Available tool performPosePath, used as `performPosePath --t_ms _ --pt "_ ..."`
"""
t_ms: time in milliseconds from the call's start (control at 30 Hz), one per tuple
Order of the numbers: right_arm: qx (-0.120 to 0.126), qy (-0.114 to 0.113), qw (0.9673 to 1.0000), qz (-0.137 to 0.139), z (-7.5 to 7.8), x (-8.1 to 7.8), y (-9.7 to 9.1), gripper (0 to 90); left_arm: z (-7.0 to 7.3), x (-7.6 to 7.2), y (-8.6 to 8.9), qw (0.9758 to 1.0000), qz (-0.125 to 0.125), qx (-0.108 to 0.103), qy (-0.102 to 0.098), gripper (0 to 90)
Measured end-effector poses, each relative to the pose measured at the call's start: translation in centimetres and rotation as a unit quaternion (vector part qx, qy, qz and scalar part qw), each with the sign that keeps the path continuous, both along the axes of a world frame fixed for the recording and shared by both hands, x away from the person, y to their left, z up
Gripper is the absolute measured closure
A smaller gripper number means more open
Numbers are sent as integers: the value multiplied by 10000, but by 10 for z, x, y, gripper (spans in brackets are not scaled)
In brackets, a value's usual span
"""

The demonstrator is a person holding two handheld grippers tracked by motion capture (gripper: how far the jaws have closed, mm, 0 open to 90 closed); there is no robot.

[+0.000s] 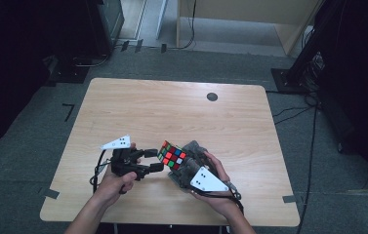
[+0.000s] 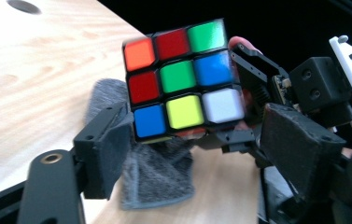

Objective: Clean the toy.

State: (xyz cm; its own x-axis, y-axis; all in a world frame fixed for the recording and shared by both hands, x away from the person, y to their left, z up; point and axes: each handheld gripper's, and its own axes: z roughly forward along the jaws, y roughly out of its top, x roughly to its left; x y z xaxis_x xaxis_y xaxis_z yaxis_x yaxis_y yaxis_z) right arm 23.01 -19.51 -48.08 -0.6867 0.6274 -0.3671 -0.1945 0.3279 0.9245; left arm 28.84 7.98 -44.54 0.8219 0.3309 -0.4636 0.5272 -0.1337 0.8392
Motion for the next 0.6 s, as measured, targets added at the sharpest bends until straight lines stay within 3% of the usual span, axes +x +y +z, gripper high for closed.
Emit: performPosePath --t_ms 167,233,300,433,600 --pt "258 273 9991 -200 0 6 -10 336 -2 1 7 9984 410 204 -340 178" --pt "419 381 9981 -257 2 8 -14 336 -4 0 7 9959 517 441 -591 161" --pt "574 489 9968 -275 4 9 -17 336 -8 -2 5 9915 618 739 -877 147" --pt "998 859 9910 -250 10 8 -17 336 -14 -11 -8 9735 845 1415 -1588 132" --pt "1268 1313 9831 -150 15 4 -7 337 -18 -24 -24 9520 858 1872 -2264 119"
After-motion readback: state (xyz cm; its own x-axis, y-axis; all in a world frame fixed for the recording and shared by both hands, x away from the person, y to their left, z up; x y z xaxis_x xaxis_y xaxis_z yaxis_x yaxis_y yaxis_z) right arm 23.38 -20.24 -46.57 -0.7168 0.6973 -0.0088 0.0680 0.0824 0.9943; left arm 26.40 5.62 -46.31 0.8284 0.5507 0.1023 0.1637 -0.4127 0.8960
